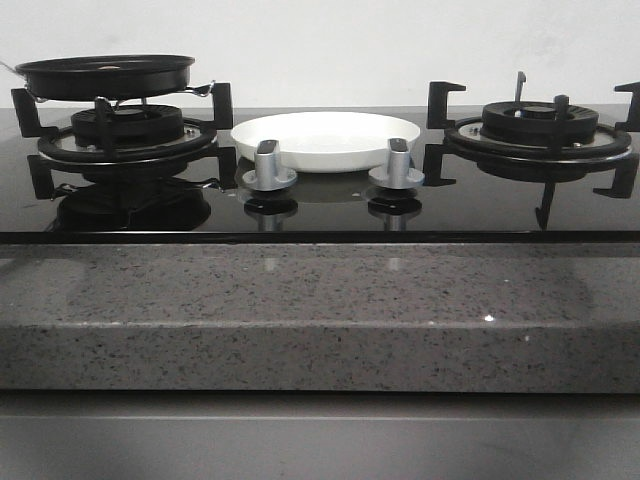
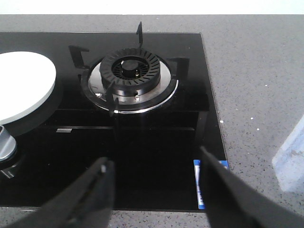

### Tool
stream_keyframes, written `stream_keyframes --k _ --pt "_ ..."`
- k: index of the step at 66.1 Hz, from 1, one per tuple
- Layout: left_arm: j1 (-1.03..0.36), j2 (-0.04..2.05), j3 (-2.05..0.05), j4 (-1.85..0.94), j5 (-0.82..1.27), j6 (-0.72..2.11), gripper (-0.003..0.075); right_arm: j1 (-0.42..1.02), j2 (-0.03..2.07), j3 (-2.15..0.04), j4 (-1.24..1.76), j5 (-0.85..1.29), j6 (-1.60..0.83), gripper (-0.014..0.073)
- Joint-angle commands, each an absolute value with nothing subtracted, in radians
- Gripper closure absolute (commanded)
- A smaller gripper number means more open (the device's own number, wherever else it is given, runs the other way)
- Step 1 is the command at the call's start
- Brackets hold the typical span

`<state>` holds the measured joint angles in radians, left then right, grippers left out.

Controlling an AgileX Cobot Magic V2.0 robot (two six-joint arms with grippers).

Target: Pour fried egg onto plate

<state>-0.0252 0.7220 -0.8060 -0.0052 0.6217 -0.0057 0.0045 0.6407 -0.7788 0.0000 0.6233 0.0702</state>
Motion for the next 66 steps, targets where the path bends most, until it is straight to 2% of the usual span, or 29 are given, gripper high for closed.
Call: stream_keyframes --k 1,9,21,40,66 --pt "-0.023 0.724 -0.834 -0.013 0.544 -0.008 0.0196 -0.001 0.659 -0.812 -0.009 0.567 0.068 0.0085" --pt "-0.023 0.724 -0.834 -0.033 0.547 -0.008 0.0214 0.000 0.703 -0.828 0.070 0.588 0.060 0.0085" --pt "-0.044 0.724 -0.834 -0.064 0.579 0.022 0.0220 0.073 0.853 -0.912 0.254 0.642 -0.131 0.0086" --pt "-0.243 0.724 -0.834 -0.051 0.579 0.047 0.0220 0.239 1.159 -1.104 0.302 0.667 -0.188 0.0086" --pt "-0.284 0.724 -0.834 -0.055 0.579 0.047 0.0220 0.243 1.563 -1.522 0.303 0.912 -0.186 0.0086"
